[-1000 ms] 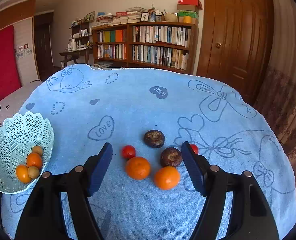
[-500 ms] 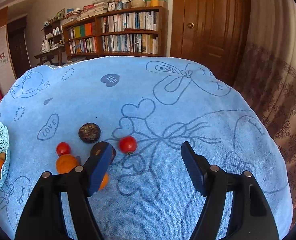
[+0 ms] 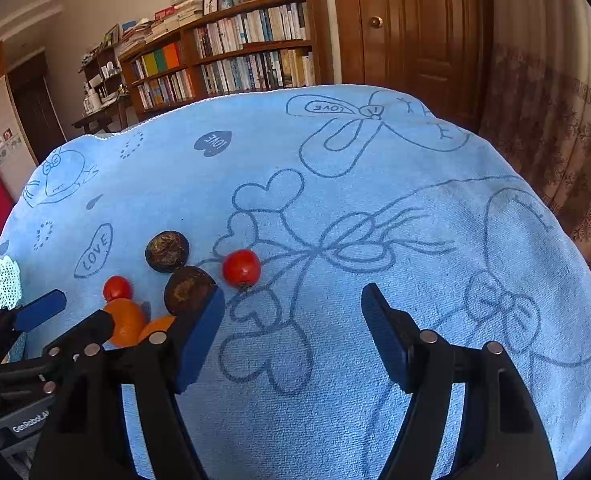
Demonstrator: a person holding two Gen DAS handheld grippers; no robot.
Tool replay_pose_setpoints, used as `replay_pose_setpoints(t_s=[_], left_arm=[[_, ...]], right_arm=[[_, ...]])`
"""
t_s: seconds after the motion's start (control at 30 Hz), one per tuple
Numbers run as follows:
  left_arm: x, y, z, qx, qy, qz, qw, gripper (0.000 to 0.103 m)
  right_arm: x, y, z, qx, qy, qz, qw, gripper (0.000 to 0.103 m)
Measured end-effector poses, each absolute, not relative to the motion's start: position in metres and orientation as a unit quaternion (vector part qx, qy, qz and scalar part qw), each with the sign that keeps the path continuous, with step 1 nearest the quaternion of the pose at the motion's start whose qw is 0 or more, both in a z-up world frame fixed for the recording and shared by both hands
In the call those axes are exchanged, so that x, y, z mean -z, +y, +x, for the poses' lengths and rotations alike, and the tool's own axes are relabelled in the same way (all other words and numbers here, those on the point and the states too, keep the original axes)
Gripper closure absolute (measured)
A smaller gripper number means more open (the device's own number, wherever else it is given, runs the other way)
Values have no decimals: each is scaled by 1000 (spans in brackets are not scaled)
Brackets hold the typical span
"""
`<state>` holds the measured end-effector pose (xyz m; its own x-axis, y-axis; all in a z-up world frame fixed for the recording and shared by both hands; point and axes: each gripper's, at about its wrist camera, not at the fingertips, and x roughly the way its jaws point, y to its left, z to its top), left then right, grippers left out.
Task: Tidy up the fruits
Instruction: 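Move the left tool to another orange and close on it, then carry the orange to the basket with the left tool while the right tool grasps an orange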
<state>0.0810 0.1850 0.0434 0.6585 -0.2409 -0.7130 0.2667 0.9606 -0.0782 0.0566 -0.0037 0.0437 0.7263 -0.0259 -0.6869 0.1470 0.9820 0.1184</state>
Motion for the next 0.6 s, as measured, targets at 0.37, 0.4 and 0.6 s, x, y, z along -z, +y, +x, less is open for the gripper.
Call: replay_pose_setpoints(t_s=[0.37,0.4,0.6], left_arm=[[-17,183,95,172,421,-23,890,52],[-17,184,94,182,420,-28,889,60],[-18,186,84,188,408,-29,893,62]], right_arm=[[-39,2,55,35,366,86,926,32],[-39,3,54,33,365,85,926,32],[-39,6,53,18,362,91,928,32]])
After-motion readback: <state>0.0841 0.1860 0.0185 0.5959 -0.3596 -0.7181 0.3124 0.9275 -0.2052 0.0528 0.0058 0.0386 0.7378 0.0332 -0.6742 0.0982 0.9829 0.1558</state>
